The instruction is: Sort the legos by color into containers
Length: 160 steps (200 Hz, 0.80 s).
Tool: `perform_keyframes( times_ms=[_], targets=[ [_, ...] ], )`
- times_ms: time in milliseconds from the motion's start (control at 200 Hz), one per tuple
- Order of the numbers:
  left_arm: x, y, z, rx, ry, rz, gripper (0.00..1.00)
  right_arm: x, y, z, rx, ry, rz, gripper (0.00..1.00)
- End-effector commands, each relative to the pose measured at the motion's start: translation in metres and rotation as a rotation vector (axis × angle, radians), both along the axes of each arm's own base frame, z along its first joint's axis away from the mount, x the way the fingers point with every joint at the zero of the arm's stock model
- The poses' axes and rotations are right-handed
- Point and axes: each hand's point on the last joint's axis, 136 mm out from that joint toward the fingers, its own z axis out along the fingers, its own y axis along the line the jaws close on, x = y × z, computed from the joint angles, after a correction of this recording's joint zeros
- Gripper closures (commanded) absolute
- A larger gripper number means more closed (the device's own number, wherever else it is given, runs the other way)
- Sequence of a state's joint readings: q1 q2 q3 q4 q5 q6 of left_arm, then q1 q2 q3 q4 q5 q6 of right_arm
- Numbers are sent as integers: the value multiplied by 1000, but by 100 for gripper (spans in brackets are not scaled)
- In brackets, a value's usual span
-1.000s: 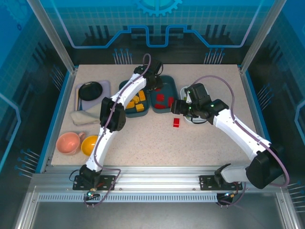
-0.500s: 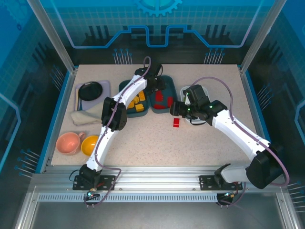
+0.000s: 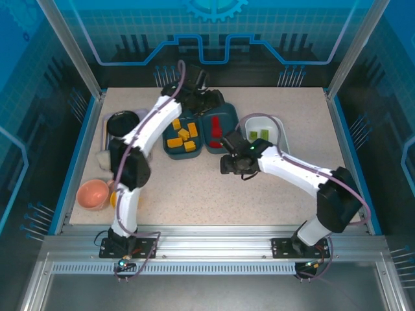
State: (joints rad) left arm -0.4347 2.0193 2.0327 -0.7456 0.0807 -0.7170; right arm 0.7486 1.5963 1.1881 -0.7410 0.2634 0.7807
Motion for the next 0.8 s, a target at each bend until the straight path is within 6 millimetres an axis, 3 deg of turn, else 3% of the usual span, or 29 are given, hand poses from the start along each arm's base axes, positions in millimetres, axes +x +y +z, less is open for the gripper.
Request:
perform_keyframes(
  times_ms=[0,220,415,580,795],
  targets=[
    [-41,3,10,-96,2,-27,22,8,-10,-6,-95,-12,-80,31],
    [-141,32,-24,-167,59,-68,16,19,-17,-33,-161,28,-94,30],
    [-205,62,-50,-181,79,-45,7,31,-19,-53,-155,33,-78,33],
    [-234,77,-65,-191,88,-21,3,39,-25,-66,-158,58,-90,35],
    [-242,83,-70,-201,92,5,2,47,-33,-78,-162,74,-92,39]
  ],
)
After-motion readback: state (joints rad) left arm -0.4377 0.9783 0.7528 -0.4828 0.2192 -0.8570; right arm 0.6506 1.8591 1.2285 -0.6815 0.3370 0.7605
